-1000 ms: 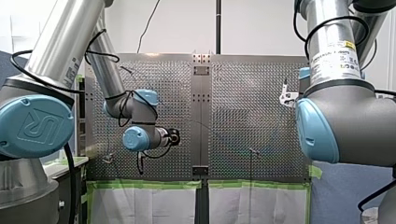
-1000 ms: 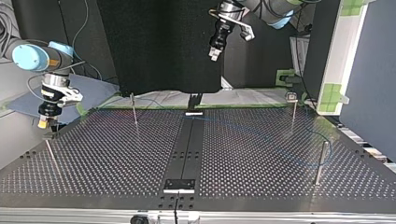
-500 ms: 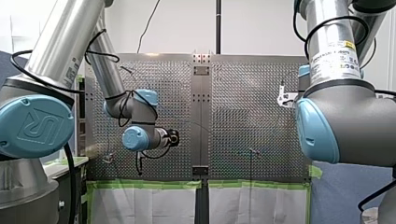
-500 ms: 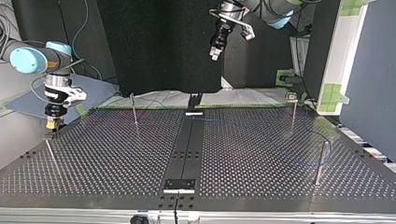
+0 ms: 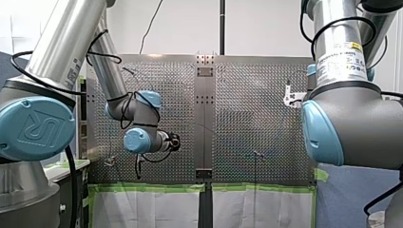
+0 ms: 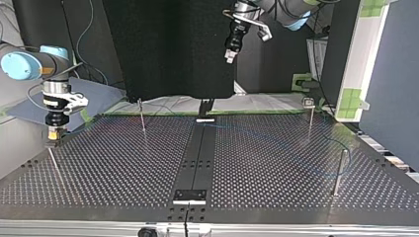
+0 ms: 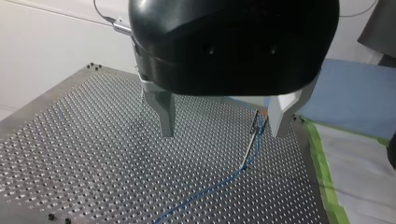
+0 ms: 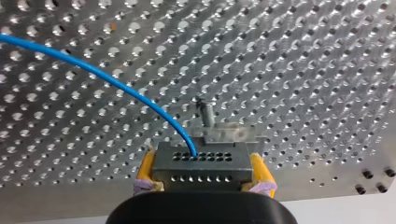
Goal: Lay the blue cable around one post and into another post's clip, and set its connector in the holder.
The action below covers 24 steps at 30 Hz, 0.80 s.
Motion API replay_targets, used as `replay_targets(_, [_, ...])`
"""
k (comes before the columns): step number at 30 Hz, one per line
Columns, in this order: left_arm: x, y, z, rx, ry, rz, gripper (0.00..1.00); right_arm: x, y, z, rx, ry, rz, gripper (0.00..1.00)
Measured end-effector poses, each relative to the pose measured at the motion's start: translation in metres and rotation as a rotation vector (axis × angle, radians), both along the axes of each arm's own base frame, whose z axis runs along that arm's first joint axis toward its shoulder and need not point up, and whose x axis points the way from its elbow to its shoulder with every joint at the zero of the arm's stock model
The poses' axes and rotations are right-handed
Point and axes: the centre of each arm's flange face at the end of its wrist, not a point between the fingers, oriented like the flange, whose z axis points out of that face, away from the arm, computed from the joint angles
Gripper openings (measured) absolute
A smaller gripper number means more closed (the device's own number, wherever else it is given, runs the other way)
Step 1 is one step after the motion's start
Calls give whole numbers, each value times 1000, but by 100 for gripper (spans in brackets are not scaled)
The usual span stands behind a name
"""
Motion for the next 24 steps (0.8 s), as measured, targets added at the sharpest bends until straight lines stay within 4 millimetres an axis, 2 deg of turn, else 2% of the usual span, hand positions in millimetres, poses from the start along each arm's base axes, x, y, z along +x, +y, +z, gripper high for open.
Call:
replay_targets(5, [0,2,-1,8,6,10,100,-5,-4,6,-4,0,0,0])
replay_targets(12, [-1,3,-1,16,10,19,100,-10,-4,4,22,5,-4,0])
replay_targets(24, [-2,4,-2,29,16,23,100,0,2,1,56,-14,74,0])
